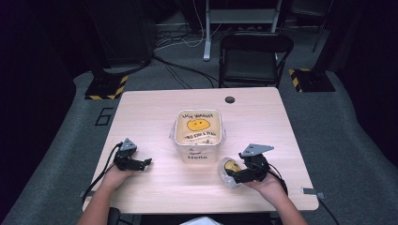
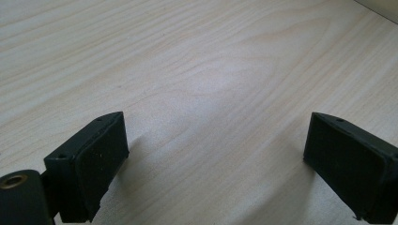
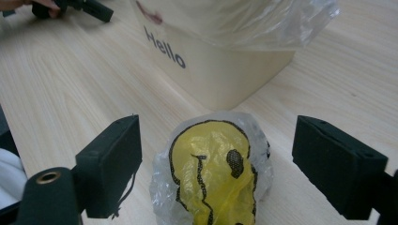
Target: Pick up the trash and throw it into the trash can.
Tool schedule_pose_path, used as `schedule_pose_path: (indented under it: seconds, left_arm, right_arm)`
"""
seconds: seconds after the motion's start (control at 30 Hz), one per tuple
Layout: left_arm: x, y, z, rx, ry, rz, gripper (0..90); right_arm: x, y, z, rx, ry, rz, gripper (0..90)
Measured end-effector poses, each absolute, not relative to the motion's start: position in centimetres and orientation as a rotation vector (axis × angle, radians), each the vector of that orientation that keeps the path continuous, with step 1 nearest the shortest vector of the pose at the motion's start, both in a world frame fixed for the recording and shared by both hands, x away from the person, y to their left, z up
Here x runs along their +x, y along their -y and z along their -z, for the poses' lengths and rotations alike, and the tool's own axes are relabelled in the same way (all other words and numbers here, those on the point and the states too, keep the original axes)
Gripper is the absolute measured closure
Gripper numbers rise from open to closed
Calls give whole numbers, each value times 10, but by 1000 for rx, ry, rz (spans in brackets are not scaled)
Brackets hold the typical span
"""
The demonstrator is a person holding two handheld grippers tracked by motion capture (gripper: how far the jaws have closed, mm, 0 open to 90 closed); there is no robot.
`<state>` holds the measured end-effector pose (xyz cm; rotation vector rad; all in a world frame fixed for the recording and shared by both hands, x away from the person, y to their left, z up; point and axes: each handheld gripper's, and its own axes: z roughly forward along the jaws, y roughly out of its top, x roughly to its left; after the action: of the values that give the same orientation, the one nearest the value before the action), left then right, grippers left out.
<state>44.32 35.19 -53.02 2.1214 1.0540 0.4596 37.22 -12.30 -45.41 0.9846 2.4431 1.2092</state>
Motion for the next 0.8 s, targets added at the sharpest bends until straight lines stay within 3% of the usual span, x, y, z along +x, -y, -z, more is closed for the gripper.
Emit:
schedule_pose_path:
  seconds: [0.53, 0.8]
  left_arm:
    - [443, -352, 530, 2124, -1051, -461, 62]
    - [443, -352, 530, 2120, -1055, -458, 63]
  right_arm:
    - [371, 105, 476, 913, -2533, -1090, 92]
    - [374, 106, 484, 932, -2557, -1056, 112]
